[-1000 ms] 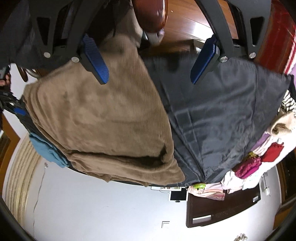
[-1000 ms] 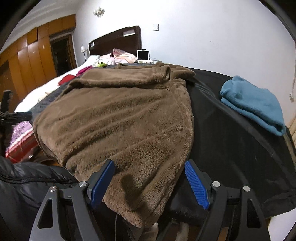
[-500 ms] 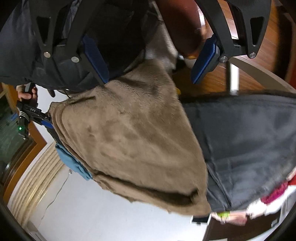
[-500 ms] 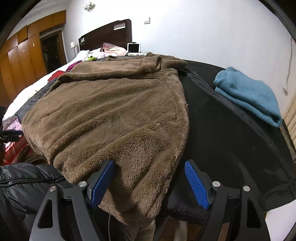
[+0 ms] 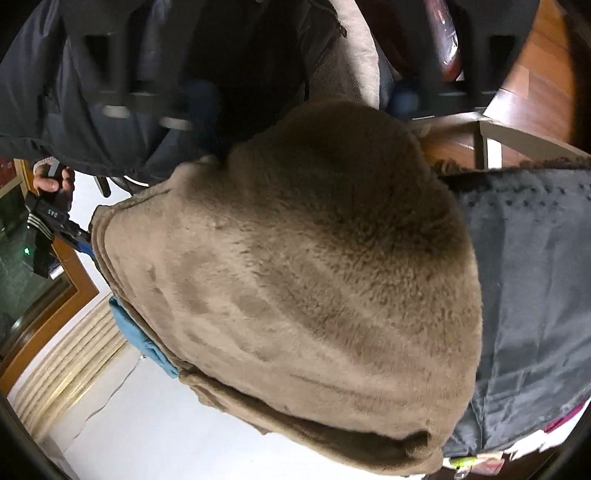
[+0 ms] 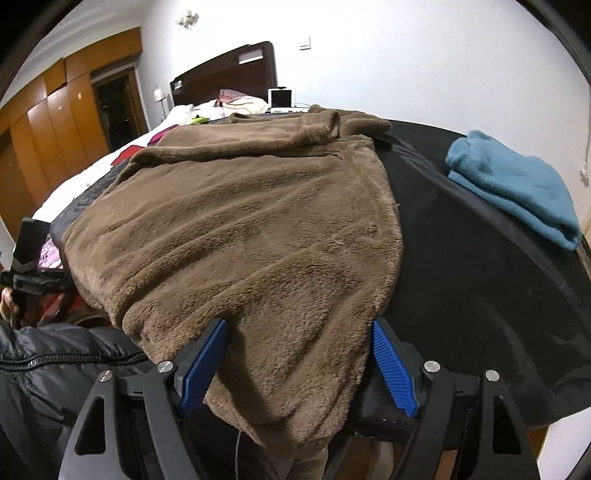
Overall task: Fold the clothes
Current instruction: 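Close both grippers on the sweatshirt hem edge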
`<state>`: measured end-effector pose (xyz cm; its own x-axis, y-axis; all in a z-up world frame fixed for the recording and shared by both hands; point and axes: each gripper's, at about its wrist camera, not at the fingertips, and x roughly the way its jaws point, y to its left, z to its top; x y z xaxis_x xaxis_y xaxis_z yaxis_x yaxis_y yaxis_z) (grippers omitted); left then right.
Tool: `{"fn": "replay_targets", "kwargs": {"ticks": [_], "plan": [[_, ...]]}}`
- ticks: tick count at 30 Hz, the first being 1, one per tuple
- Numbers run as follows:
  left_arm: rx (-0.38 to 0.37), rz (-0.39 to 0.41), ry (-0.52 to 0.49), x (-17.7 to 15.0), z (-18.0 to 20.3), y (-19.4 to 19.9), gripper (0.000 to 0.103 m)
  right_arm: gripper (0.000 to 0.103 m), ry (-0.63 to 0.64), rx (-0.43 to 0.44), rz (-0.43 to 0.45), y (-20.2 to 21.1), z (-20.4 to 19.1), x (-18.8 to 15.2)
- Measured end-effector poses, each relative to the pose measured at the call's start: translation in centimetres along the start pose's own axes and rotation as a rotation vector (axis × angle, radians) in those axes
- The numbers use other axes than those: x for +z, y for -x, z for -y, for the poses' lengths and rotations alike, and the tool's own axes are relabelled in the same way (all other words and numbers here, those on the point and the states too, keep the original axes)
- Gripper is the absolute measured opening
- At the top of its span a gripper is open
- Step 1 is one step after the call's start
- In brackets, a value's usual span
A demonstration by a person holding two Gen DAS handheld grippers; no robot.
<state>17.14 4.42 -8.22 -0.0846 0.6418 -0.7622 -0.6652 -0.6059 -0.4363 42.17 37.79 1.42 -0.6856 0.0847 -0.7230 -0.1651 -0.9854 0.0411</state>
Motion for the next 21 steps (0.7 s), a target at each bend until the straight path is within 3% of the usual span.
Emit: {"fn": "replay_targets", "kwargs": {"ticks": [1,3,4,6,12,21], "plan": [[0.003,0.0,0.003,0.0,0.0,0.1,0.043,0.078,0.012,0.002,0.005,0.0,-0.2,-0.1],[0.008,0.001,0.01,-0.1,0.0,0.4,0.018,0.066,0.041,0.01,0.013,0.1,-0.7,-0.2],[0.011,0.004,0.006,-0.2,0.2,0.7,0.014,0.062,0.053,0.019,0.014,0.2,-0.9,-0.2],[0.018,0.012,-0.006,-0.5,0.5,1.5,0.013,0.046,0.065,0.036,0.014,0.3,-1.2,-0.3],[0.017,0.129,-0.09,-0.1,3.0,5.7,0.011,0.023,0.013,0.105,0.019,0.6,-0.5,0.1],[0.042,0.369,-0.164,3.1,6.0,13.1,0.01,0.018,-0.082,0.263,0.147,3.2,0.9,3.6]]}}
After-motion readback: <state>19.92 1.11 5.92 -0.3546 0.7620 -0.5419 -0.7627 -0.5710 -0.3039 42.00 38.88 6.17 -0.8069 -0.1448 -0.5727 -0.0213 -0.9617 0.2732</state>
